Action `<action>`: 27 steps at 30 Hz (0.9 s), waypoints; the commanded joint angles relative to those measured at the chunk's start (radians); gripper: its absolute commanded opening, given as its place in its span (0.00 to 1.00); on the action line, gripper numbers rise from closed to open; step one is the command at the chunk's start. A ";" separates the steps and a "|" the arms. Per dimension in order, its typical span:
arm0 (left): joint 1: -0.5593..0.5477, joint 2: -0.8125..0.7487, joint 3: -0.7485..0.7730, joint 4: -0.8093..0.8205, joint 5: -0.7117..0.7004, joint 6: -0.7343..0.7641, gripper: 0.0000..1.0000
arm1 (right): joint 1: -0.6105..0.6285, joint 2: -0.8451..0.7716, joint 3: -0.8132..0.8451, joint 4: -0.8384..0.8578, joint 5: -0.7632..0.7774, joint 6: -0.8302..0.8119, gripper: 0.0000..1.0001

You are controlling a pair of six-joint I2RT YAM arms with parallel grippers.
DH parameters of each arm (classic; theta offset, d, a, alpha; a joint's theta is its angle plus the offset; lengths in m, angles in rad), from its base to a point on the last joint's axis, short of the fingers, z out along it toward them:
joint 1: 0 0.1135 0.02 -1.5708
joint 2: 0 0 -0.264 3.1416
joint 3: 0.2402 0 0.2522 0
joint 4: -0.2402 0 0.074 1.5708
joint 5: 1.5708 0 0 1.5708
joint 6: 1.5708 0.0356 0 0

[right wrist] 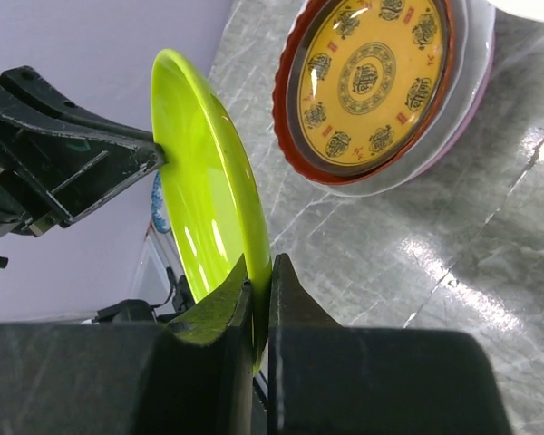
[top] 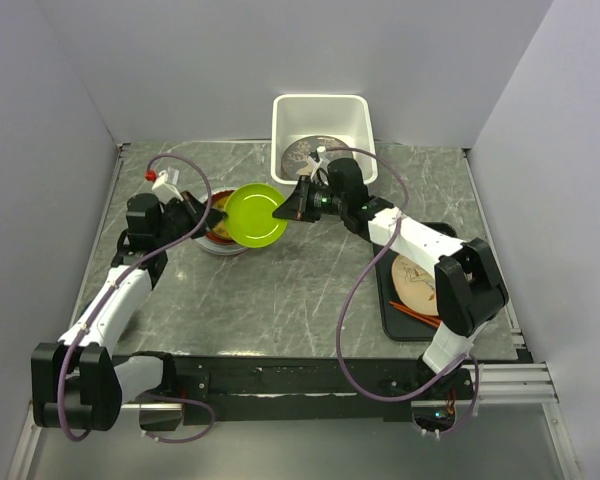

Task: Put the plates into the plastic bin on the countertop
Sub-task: Place the plate in the plastic bin.

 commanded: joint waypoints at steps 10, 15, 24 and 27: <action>-0.005 -0.074 0.022 -0.034 -0.077 0.028 0.91 | 0.001 -0.087 -0.072 0.039 0.025 -0.017 0.00; -0.005 -0.063 0.005 -0.021 -0.109 0.019 0.98 | -0.007 -0.150 -0.121 0.024 0.048 -0.028 0.00; -0.007 0.021 -0.012 0.015 -0.132 -0.013 0.99 | -0.042 -0.286 -0.222 -0.022 0.114 -0.039 0.00; -0.007 0.024 -0.030 0.035 -0.129 -0.024 0.99 | -0.054 -0.303 -0.232 -0.030 0.116 -0.042 0.00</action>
